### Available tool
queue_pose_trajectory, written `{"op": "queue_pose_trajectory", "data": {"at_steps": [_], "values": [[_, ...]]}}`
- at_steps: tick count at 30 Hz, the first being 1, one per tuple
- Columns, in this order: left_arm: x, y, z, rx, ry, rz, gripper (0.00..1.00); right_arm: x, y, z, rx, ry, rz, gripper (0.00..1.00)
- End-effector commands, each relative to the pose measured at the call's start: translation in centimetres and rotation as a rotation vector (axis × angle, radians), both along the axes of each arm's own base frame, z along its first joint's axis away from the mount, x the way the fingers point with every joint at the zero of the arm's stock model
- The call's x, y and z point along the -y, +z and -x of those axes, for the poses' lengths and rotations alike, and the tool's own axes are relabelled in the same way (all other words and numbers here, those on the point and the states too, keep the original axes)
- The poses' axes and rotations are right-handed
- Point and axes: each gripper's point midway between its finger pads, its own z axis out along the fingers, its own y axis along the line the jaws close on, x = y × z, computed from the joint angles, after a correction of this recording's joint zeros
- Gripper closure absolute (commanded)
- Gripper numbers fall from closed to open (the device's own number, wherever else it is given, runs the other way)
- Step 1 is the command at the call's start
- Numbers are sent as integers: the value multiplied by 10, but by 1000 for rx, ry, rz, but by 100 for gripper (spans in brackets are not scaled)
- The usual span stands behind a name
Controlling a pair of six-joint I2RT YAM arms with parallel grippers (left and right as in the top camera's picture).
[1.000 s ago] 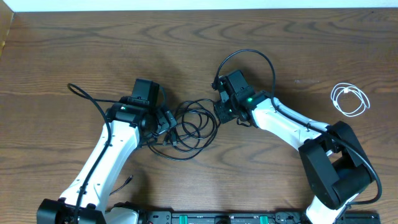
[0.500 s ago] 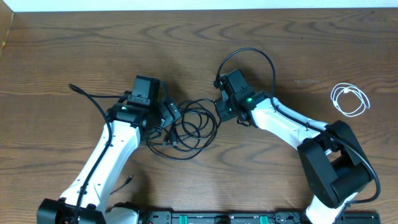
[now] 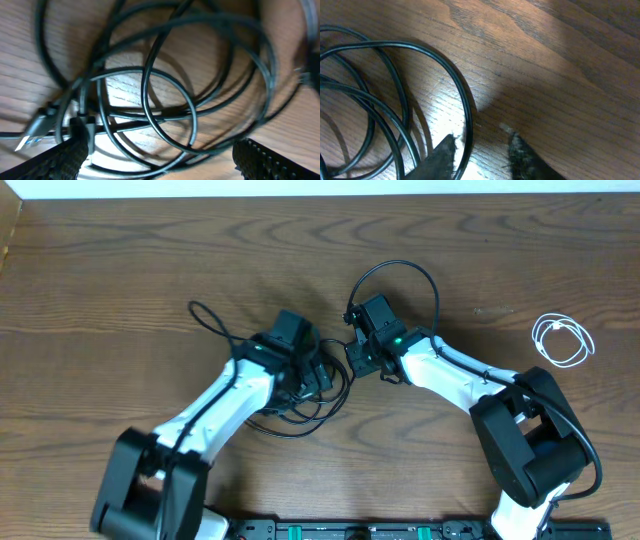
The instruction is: Untangle cables
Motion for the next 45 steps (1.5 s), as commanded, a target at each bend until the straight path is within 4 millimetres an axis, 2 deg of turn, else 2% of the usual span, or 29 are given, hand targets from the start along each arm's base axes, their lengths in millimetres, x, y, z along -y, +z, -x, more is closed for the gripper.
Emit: {"op": "queue_pose_trajectory", "data": {"at_steps": [1, 4, 6, 11, 16, 20, 24, 30, 40, 45], "values": [[9, -11, -1, -27, -15, -5, 2, 1, -9, 1, -11, -6, 13, 65], [11, -26, 5, -67, -31, -30, 2, 1, -13, 0, -14, -7, 18, 66], [5, -34, 7, -83, -28, -70, 2, 5, -17, -1, -9, -17, 39, 70], [-28, -43, 9, -86, -22, -254, 2, 10, -19, -3, -2, -29, 65, 77], [-63, -39, 16, -91, -19, -441, 2, 17, -19, -7, 18, -48, 102, 86], [-90, -31, 19, -92, -26, -589, 2, 45, -19, -17, 81, -118, 242, 93], [-102, -26, 21, -97, -25, -649, 2, 68, -16, -22, 118, -170, 347, 98], [-117, -26, 19, -116, 26, -653, 2, 102, -13, -28, 136, -240, 456, 99], [-159, -27, 21, -185, 133, -648, 2, 165, -16, -32, 61, -415, 493, 99], [-180, -29, 28, -228, 209, -646, 2, 182, -19, -32, 21, -459, 472, 99]]}}
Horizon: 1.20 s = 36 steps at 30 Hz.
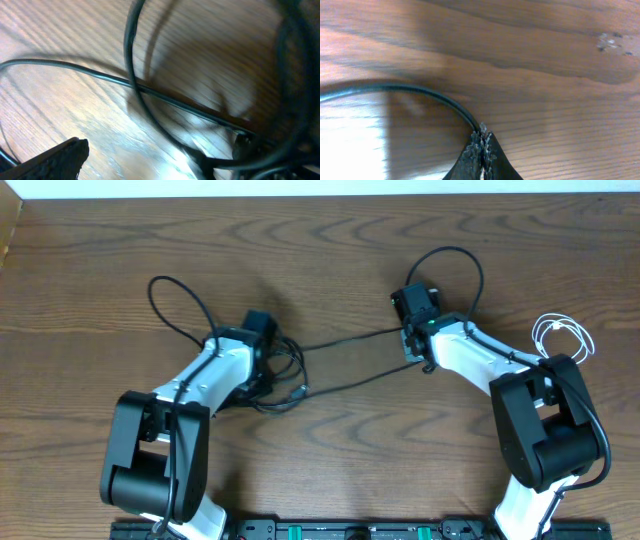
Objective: Untangle cables
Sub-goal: 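Pull the right gripper rightward, stretching a black cable out of the bundle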
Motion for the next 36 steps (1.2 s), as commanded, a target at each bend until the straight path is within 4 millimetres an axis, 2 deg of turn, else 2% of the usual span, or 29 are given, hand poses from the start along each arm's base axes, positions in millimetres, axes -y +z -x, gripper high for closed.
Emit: {"op": "queue_pose_trajectory", "data": {"at_steps": [1, 7, 17, 21, 24, 27, 29, 34, 36], "values": [[-31, -9, 20, -73, 66, -54, 2, 24, -8, 2, -24, -81, 18, 99], [-55, -13, 33, -97, 165, -53, 2, 38, -9, 2, -35, -117, 10, 98], [-86, -15, 48, -113, 313, -37, 2, 37, -11, 2, -39, -126, -17, 94], [-84, -18, 51, -117, 347, 10, 2, 24, -14, 0, -40, -126, -97, 83], [-82, -19, 51, -117, 348, 18, 2, 8, -17, 0, -54, -98, -182, 65], [-79, -20, 50, -117, 351, 37, 2, -4, -18, 0, -65, -78, -241, 52], [-79, -21, 50, -115, 351, 37, 2, -7, -18, 1, -72, -72, -259, 50], [-77, -23, 49, -105, 352, 47, 3, -7, -18, 1, -72, -72, -259, 51], [-75, -24, 48, -102, 354, 60, 2, -7, -18, 1, -73, -72, -259, 61]]}}
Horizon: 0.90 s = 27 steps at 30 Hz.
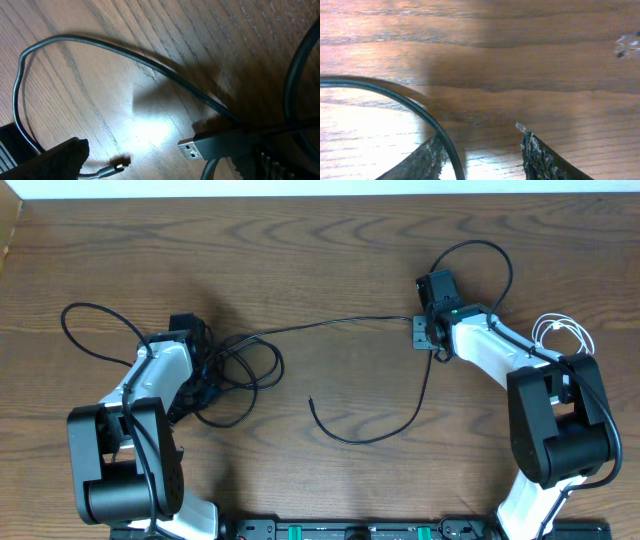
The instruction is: Untangle cables
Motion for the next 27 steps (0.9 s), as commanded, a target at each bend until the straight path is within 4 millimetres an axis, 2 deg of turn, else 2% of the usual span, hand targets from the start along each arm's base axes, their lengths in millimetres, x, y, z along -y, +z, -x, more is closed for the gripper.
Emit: {"op": "queue_pose_trajectory", "data": {"at_steps": [1, 3, 4, 5, 8, 12, 14, 19, 22, 27], "values": [[12, -22, 20, -75, 10, 79, 2, -6, -18, 15, -72, 16, -29, 66], [13, -23, 20, -74, 12, 85, 2, -10, -19, 17, -79, 25, -53, 75], [13, -23, 20, -74, 12, 87, 2, -15, -19, 18, -88, 35, -82, 85], [16, -24, 20, -74, 7, 107, 2, -26, -19, 21, -105, 56, -140, 99], [23, -26, 17, -71, -30, 157, 2, -35, -14, 23, -114, 76, -197, 99], [31, -29, 12, -57, -69, 214, 2, -30, 5, 24, -93, 148, -168, 99], [35, -30, 9, -45, -79, 240, 2, -19, 31, 25, -65, 121, -197, 99], [46, -33, 1, -17, -133, 314, 2, -21, 84, 31, -5, 167, -388, 99], [47, -33, -1, -12, -137, 317, 2, -18, 106, 35, 36, 194, -447, 99], [47, -33, -1, -10, -137, 319, 2, -9, 114, 38, 104, 178, -453, 99]]}}
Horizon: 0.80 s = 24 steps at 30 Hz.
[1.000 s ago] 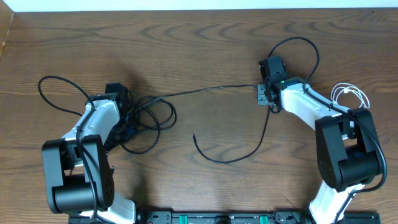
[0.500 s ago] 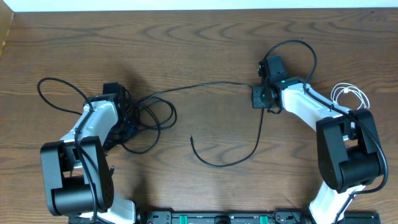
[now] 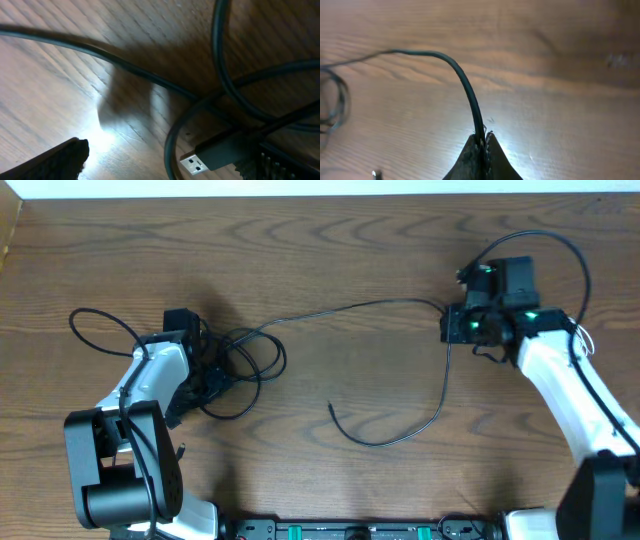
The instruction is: Untangle cables
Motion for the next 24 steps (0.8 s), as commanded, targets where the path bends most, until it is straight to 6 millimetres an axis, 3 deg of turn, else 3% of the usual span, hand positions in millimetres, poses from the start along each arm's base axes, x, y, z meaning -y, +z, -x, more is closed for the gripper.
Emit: {"op": "queue_pose_trajectory", "data": {"at_steps": [1, 5, 7, 11, 18, 24], "values": [[17, -24, 24, -101, -26, 88, 2, -5, -6, 12, 4, 34, -40, 99], [39, -14, 13, -45, -148, 230, 2, 0, -6, 13, 38, 8, -26, 99], [40, -3, 8, 0, -169, 229, 2, 11, -6, 13, 38, -65, -12, 99], [39, 33, -1, 125, -191, 204, 2, 28, 0, 16, 62, -167, -18, 99], [52, 111, -11, 431, -215, 225, 2, 30, 15, 21, 139, -174, -35, 99], [62, 142, -9, 553, -169, 255, 2, 31, 18, 22, 152, -160, -26, 99]]}}
